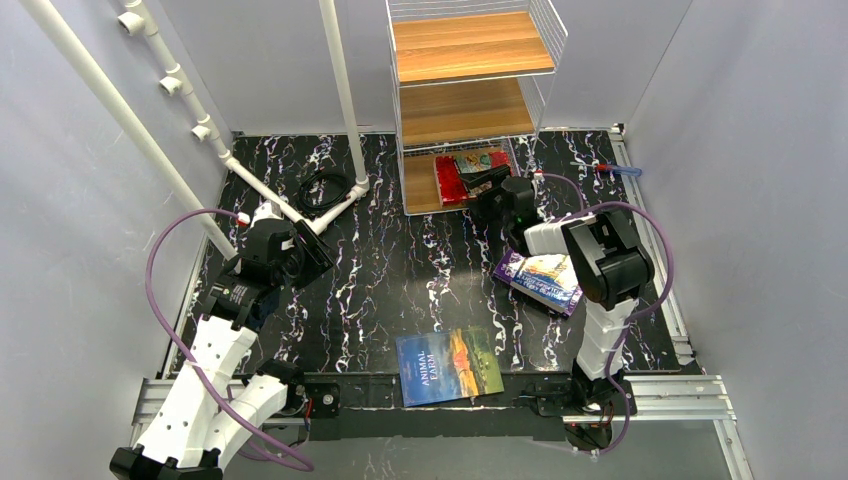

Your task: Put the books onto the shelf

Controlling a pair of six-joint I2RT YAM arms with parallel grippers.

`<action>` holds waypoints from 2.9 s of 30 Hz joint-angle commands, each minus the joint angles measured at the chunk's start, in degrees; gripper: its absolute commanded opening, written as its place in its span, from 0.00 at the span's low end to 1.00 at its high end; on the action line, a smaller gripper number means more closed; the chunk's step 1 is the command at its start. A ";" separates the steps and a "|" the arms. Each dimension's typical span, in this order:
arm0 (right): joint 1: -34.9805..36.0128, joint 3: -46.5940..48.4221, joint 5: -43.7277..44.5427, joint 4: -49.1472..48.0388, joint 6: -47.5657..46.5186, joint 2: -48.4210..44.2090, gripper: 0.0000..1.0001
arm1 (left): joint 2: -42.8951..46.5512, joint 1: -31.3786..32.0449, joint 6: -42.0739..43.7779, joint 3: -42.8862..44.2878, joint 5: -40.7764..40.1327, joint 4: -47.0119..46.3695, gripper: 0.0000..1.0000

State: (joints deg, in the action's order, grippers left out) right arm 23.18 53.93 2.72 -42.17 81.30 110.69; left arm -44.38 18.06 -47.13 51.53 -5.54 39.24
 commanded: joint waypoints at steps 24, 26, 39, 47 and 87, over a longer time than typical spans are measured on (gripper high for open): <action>1.48 -1.23 -5.55 5.29 -12.37 -8.74 0.88 | -0.07 -0.35 0.08 -0.19 1.20 -0.99 0.51; 1.49 -2.84 -7.00 8.80 -17.07 -11.87 0.88 | 0.43 -0.33 0.51 -0.32 1.35 -1.03 0.51; -4.46 -13.13 19.22 61.72 -47.30 -52.74 0.99 | -0.91 6.47 1.72 -2.87 6.35 -4.62 0.51; -18.41 -13.04 3.35 69.82 -51.71 -55.56 0.99 | -8.37 16.20 4.78 -2.90 10.48 -7.88 0.51; -12.25 -12.17 -18.74 75.93 -59.02 -67.01 0.92 | -51.07 39.49 58.71 16.41 32.35 1.40 0.69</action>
State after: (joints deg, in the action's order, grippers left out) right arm 10.63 41.74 -15.55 34.22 22.13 44.82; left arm -92.79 57.19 2.35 63.26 17.89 35.40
